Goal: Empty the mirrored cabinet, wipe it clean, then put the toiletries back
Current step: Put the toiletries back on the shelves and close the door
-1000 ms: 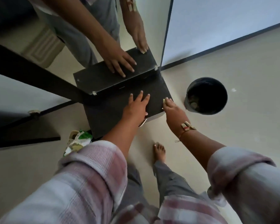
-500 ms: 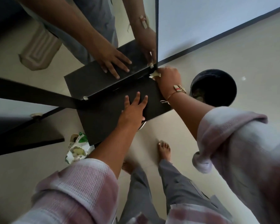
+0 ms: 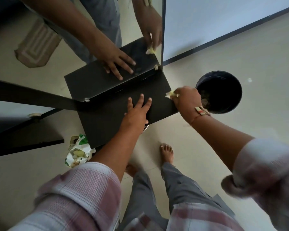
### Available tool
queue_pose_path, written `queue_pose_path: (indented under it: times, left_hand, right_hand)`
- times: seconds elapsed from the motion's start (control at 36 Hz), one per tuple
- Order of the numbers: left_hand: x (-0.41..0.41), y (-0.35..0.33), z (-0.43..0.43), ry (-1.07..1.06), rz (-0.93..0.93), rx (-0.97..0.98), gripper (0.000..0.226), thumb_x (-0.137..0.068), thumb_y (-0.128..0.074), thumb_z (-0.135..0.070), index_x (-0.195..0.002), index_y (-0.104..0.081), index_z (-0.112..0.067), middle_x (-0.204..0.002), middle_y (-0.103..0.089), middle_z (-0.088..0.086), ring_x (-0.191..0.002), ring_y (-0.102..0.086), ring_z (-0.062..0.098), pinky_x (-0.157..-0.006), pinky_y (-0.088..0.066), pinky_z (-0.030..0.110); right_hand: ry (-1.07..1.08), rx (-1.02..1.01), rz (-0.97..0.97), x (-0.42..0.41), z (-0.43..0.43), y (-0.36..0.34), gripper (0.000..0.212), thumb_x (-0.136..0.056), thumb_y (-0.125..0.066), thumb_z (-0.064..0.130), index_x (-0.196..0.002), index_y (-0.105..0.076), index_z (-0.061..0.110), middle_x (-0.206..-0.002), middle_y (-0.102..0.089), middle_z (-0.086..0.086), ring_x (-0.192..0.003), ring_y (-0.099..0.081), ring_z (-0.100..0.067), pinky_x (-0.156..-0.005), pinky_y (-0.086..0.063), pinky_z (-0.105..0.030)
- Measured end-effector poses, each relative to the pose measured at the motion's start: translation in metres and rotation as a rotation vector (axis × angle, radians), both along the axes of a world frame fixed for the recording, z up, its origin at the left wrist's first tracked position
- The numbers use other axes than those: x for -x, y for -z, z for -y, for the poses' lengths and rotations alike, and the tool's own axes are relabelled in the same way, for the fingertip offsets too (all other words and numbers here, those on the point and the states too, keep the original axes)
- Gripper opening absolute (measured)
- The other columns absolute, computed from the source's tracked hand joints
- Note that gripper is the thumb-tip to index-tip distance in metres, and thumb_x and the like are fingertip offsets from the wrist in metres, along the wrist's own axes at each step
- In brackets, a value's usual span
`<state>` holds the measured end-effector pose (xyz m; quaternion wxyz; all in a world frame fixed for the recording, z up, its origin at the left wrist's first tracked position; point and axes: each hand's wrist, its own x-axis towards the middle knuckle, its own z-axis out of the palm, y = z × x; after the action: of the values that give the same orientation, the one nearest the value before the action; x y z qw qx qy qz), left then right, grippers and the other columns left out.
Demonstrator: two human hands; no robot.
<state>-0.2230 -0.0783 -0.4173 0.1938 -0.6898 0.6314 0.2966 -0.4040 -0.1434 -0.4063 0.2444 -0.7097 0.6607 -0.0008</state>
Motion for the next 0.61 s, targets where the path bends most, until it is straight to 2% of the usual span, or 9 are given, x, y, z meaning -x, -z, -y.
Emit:
queue_pose_path:
  times: [0.19,0.33,0.44,0.56,0.61]
  left_hand:
    - [0.000,-0.001,0.000,-0.010,-0.015,0.009,0.090,-0.091,-0.063,-0.014,-0.151,-0.002,-0.040,-0.160,0.014,-0.013,-0.146,0.015,0.036,-0.107,-0.036,0.058]
    - [-0.001,-0.002,0.002,0.021,0.022,0.003,0.090,-0.091,-0.063,-0.020,-0.151,0.002,-0.040,-0.160,0.015,-0.011,-0.146,0.013,0.038,-0.105,-0.039,0.055]
    - [-0.002,-0.002,0.002,0.049,0.050,-0.013,0.091,-0.092,-0.062,-0.027,-0.151,0.007,-0.039,-0.160,0.017,-0.010,-0.146,0.013,0.040,-0.104,-0.041,0.053]
    - [-0.002,-0.001,0.001,0.063,0.058,-0.008,0.092,-0.092,-0.062,-0.028,-0.151,0.008,-0.039,-0.160,0.016,-0.008,-0.145,0.013,0.041,-0.104,-0.041,0.052]
    - [-0.002,-0.001,0.000,0.058,0.049,-0.003,0.091,-0.092,-0.062,-0.028,-0.151,0.006,-0.038,-0.160,0.015,-0.008,-0.146,0.012,0.040,-0.104,-0.041,0.051]
  right_hand:
    - [0.079,-0.187,-0.053,0.028,-0.031,-0.003,0.022,-0.082,-0.070,0.037,-0.096,-0.075,0.021,-0.087,-0.072,-0.002,-0.077,-0.065,-0.020,-0.071,-0.057,-0.033]
    - [0.045,0.068,0.080,-0.002,-0.010,-0.012,0.021,-0.086,-0.064,0.030,-0.105,-0.070,0.022,-0.094,-0.069,-0.005,-0.083,-0.064,-0.024,-0.072,-0.054,-0.033]
    - [-0.062,0.183,0.151,-0.030,0.024,-0.005,0.024,-0.093,-0.058,0.021,-0.114,-0.068,0.017,-0.105,-0.063,-0.007,-0.088,-0.061,-0.023,-0.071,-0.043,-0.026]
    - [-0.188,0.234,0.110,-0.047,0.046,0.014,0.021,-0.095,-0.055,0.018,-0.111,-0.069,0.015,-0.108,-0.062,-0.007,-0.093,-0.060,-0.020,-0.081,-0.053,-0.029]
    - [-0.220,0.241,0.104,-0.049,0.049,0.019,0.021,-0.096,-0.054,0.020,-0.110,-0.069,0.014,-0.109,-0.062,-0.008,-0.099,-0.058,-0.021,-0.085,-0.053,-0.032]
